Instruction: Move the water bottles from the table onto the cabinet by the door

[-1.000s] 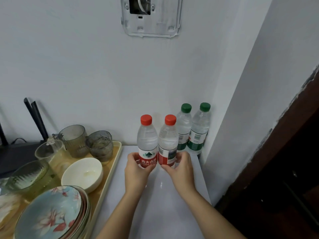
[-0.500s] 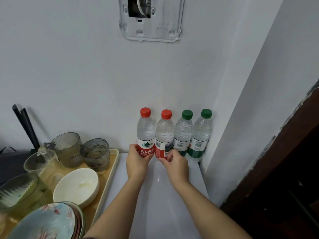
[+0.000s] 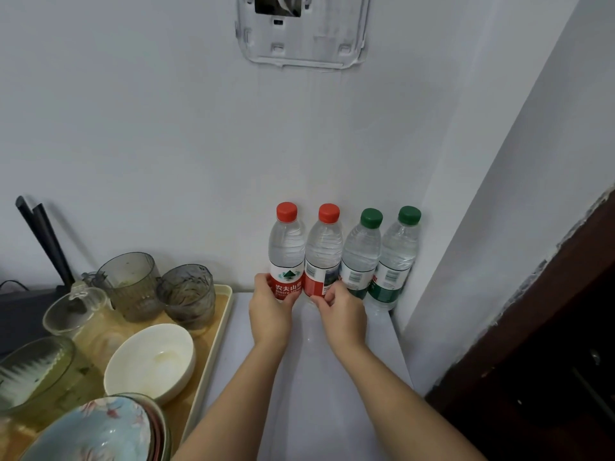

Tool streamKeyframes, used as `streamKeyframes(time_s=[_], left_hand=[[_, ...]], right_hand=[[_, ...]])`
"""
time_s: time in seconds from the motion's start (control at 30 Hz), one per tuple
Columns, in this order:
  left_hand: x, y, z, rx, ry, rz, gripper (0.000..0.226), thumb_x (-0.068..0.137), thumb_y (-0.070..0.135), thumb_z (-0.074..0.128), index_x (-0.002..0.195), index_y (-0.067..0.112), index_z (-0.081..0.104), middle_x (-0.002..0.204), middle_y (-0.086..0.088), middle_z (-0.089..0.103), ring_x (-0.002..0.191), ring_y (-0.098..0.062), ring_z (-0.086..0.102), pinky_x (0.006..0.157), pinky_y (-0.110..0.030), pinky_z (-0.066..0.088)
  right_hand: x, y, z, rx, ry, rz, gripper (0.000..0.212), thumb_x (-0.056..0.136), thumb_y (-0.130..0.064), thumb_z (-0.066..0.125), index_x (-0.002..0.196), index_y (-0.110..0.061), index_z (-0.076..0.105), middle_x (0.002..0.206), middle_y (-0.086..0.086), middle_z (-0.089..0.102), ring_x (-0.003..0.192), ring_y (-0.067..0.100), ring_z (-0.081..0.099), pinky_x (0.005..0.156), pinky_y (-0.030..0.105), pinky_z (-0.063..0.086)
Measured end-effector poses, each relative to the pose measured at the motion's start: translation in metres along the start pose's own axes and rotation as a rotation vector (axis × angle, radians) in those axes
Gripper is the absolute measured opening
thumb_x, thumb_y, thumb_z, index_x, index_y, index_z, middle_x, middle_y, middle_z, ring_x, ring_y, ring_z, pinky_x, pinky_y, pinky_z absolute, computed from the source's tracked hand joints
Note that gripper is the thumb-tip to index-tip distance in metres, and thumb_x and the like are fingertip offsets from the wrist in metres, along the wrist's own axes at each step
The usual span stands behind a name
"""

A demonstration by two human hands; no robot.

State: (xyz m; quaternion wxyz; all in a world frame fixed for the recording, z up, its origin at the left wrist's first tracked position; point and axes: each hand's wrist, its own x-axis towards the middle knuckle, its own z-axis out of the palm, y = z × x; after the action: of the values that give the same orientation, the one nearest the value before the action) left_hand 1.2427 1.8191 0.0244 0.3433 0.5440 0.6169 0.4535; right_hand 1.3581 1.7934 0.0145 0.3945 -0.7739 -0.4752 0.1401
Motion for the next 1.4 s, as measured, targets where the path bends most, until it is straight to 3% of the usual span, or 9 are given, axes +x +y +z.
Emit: streamKeyframes(time_s=[0.13, 0.27, 0.37, 0.43, 0.57, 0.7, 0.9, 1.17, 1.4], left_hand=[[-0.004, -0.001, -0.006, 0.070, -0.046, -0.034, 0.059, 0.079, 0.025, 0.078, 0.126, 0.014, 0.045, 0.120, -0.003, 0.062, 0.105, -0.021, 0.060, 0.079, -0.028, 0.043], [-0.029, -0.013, -0.022, 0.503, -0.115, 0.010, 0.094, 0.081, 0.049, 0.069, 0.150, 0.010, 0.018, 0.152, -0.012, 0.033, 0.142, -0.029, 0.027, 0.116, -0.041, 0.024], [-0.065, -0.019, -0.038, 0.779, -0.180, 0.084, 0.090, 0.090, 0.063, 0.043, 0.154, 0.014, 0.002, 0.162, -0.013, 0.003, 0.149, -0.031, -0.001, 0.119, -0.046, 0.000], [-0.090, -0.024, -0.050, 0.903, -0.207, 0.133, 0.087, 0.090, 0.069, 0.026, 0.154, 0.018, 0.000, 0.161, -0.015, -0.005, 0.148, -0.034, -0.008, 0.117, -0.048, -0.005], [-0.140, -0.036, -0.062, 0.980, -0.245, 0.171, 0.093, 0.078, 0.074, -0.001, 0.154, 0.021, 0.000, 0.161, -0.015, -0.007, 0.147, -0.035, -0.011, 0.115, -0.046, -0.010], [-0.194, -0.045, -0.066, 0.940, -0.163, 0.151, 0.082, 0.090, 0.070, 0.015, 0.153, 0.019, 0.020, 0.160, -0.015, 0.012, 0.147, -0.034, 0.004, 0.118, -0.049, 0.002], [-0.297, -0.049, -0.095, 0.885, 0.022, -0.044, 0.075, 0.094, 0.065, 0.019, 0.154, 0.020, 0.015, 0.162, -0.009, 0.007, 0.149, -0.028, -0.001, 0.119, -0.047, 0.004], [-0.435, -0.072, -0.133, 0.918, 0.280, -0.538, 0.073, 0.094, 0.060, 0.026, 0.152, 0.016, 0.021, 0.159, -0.017, 0.016, 0.148, -0.033, 0.007, 0.117, -0.055, 0.015], [-0.524, -0.085, -0.143, 0.903, 0.535, -0.932, 0.075, 0.092, 0.060, 0.027, 0.150, 0.013, 0.027, 0.157, -0.021, 0.021, 0.145, -0.040, 0.016, 0.113, -0.061, 0.016]], right_hand=[[-0.002, 0.002, -0.008, -0.022, -0.059, -0.025, 0.028, 0.082, -0.032, 0.076, 0.078, -0.015, 0.054, 0.074, -0.001, 0.063, 0.073, 0.022, 0.061, 0.062, 0.031, 0.044], [-0.023, 0.015, -0.034, -0.264, -0.202, -0.149, 0.035, 0.086, -0.044, 0.068, 0.110, -0.018, 0.060, 0.111, -0.002, 0.060, 0.109, 0.019, 0.056, 0.086, 0.031, 0.045], [-0.048, 0.020, -0.055, -0.526, -0.267, -0.273, 0.066, 0.091, -0.059, 0.050, 0.147, -0.025, 0.037, 0.153, 0.004, 0.035, 0.144, 0.026, 0.025, 0.115, 0.043, 0.023], [-0.064, 0.023, -0.065, -0.627, -0.373, -0.313, 0.074, 0.094, -0.063, 0.038, 0.155, -0.032, 0.012, 0.165, 0.005, 0.004, 0.151, 0.029, -0.006, 0.119, 0.053, -0.001], [-0.097, 0.038, -0.078, -0.693, -0.514, -0.371, 0.073, 0.096, -0.063, 0.030, 0.154, -0.038, -0.006, 0.164, 0.004, -0.016, 0.147, 0.031, -0.024, 0.117, 0.060, -0.009], [-0.121, 0.046, -0.090, -0.670, -0.626, -0.480, 0.077, 0.085, -0.072, 0.011, 0.152, -0.041, -0.012, 0.163, 0.001, -0.021, 0.146, 0.029, -0.027, 0.116, 0.058, -0.012], [-0.162, 0.030, -0.093, -0.596, -0.807, -0.919, 0.074, 0.086, -0.070, 0.007, 0.151, -0.041, -0.013, 0.163, 0.002, -0.017, 0.148, 0.030, -0.024, 0.114, 0.055, -0.015], [-0.259, 0.013, -0.061, -0.407, -1.055, -1.469, 0.070, 0.093, -0.061, 0.027, 0.154, -0.029, 0.011, 0.163, 0.011, 0.013, 0.150, 0.036, 0.002, 0.118, 0.057, 0.000], [-0.364, 0.010, -0.033, -0.430, -1.205, -1.839, 0.073, 0.093, -0.066, 0.024, 0.155, -0.032, 0.007, 0.165, 0.008, 0.005, 0.150, 0.035, -0.005, 0.115, 0.060, -0.007]])
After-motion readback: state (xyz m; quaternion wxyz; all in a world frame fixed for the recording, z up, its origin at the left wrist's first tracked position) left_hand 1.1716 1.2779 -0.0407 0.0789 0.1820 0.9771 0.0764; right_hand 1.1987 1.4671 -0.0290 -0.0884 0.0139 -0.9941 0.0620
